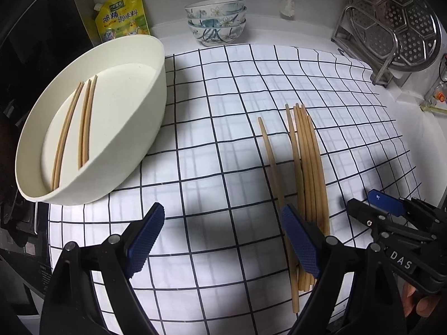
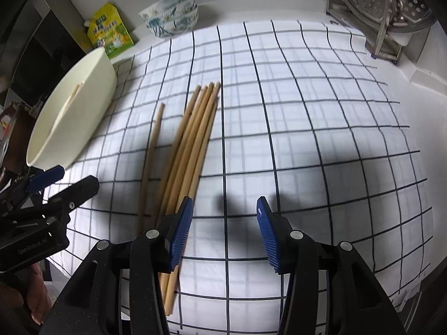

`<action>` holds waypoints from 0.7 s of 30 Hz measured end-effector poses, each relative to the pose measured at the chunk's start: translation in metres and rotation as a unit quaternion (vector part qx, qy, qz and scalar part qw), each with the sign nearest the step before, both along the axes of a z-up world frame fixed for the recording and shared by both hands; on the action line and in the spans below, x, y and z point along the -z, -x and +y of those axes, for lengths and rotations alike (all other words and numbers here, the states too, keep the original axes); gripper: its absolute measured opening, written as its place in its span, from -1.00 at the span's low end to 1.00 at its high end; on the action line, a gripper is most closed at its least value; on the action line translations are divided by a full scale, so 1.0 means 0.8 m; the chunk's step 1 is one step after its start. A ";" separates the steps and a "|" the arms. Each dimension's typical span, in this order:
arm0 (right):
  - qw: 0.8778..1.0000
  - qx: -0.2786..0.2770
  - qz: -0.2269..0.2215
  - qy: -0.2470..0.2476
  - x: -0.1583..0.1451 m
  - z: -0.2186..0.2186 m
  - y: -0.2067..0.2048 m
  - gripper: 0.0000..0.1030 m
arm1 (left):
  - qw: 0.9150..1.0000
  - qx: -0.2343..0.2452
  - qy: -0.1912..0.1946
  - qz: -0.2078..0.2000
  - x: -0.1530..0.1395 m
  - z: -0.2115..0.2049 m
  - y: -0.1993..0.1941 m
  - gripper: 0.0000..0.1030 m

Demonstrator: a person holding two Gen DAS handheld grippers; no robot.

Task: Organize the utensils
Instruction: 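Lower the left gripper and pinch one wooden chopstick while the right pinches another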

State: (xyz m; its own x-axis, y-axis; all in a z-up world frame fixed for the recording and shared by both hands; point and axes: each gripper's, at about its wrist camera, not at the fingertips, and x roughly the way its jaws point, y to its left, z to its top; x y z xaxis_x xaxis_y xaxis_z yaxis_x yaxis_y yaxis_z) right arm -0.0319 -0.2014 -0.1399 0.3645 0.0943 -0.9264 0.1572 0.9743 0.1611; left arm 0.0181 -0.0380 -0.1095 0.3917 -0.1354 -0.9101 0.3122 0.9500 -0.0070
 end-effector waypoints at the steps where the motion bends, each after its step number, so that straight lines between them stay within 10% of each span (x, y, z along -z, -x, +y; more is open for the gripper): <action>1: 1.000 -0.002 0.001 0.001 0.002 0.002 0.000 -0.11 | 1.000 0.001 -0.001 -0.001 0.002 -0.001 0.000 0.63; 21: 0.999 -0.026 0.007 0.025 0.018 0.029 -0.010 -0.11 | 1.000 -0.004 -0.006 0.006 0.023 0.007 -0.005 0.63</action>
